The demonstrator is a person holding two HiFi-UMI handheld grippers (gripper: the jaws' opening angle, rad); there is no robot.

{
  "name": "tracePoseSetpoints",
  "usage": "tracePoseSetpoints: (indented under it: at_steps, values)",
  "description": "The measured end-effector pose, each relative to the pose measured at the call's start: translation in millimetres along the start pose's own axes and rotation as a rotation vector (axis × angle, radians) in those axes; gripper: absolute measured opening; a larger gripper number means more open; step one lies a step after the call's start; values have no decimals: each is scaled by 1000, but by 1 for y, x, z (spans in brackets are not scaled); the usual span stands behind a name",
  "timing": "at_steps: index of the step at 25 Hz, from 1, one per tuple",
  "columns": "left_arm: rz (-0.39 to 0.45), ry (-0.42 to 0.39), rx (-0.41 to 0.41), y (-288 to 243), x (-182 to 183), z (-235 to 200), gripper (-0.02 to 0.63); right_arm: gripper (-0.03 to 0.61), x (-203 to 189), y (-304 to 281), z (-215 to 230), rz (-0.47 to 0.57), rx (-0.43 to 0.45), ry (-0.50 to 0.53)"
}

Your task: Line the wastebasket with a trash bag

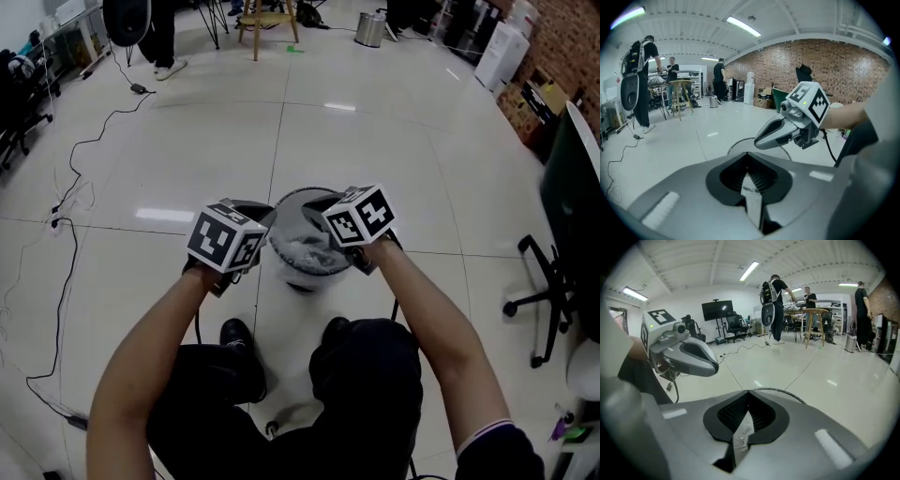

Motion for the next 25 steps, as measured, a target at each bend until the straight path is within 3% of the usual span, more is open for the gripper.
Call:
tracePoseSetpoints:
  at_steps: [8,16,22,25]
  values:
    - [104,-14,-6,45,1,43,11,2,10,66,-32,206,-116,-55]
    - [252,-7,-6,76,15,88,11,2,21,126,-84,296,-133,45]
    - [281,-12,12,81,12,121,11,2,21,161,-94,392,-152,46]
    - [317,14,18,87,14,136,11,2,11,174,-105,457,-151,104]
Point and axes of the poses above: the fingertips, and each gripper's own axes: y backward along the fingers, z to its right, x out of its top, the point moved 7 cm from there along y, backward along the fingers, and after that the axes turned 8 degrees about y, right-handed, at the moved point
